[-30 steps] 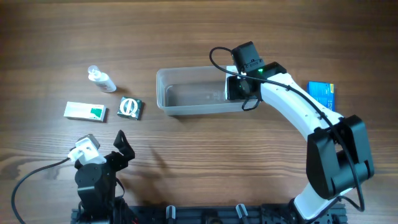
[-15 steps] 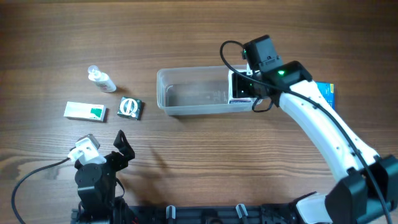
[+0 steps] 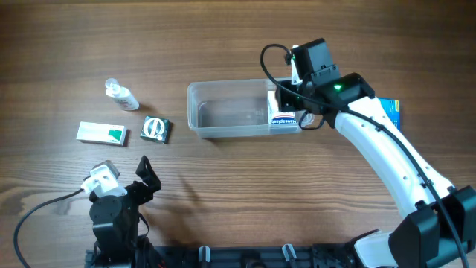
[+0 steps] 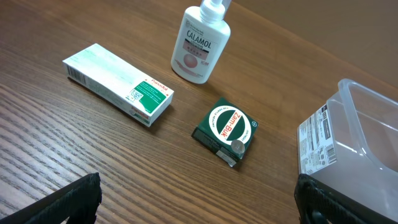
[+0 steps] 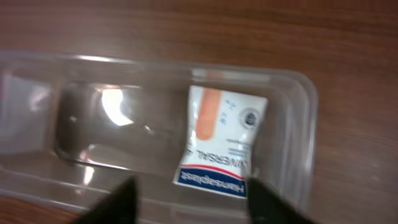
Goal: Pack container
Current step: 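Lower the Hansaplast box into the container's right end and release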
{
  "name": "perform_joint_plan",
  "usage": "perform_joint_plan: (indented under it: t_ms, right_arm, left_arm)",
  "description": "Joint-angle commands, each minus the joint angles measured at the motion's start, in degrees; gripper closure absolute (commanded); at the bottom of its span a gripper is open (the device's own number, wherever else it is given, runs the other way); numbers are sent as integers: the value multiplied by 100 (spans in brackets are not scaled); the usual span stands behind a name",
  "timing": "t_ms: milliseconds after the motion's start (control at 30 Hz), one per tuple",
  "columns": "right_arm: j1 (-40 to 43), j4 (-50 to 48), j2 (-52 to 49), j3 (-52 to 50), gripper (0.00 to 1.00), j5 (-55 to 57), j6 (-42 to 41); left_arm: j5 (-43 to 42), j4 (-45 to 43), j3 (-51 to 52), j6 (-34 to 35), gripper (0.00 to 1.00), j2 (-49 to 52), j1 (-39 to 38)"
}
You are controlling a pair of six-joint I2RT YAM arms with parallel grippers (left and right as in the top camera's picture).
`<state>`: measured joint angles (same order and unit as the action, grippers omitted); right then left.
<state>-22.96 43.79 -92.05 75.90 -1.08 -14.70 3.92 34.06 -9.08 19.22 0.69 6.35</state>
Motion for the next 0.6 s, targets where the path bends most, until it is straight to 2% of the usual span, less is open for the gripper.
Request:
perform_joint_plan:
  t_ms: [0,167,333,567]
  right_arm:
    - [-11,-179,-417,55,76,-262,120]
    - [4,-321,-1143,55,84,-199,44]
    - [9,-177,-1683,55,85,-133,-87]
    - [11,-199,-1720,83,91,155,-70]
  left_arm:
    - [-26,-20,22,-35,0,-52,31]
    - [-26,-20,22,-35,0,-52,31]
    - [-26,-20,22,-35,0,-52,31]
    - [-26,-20,22,-35,0,-52,31]
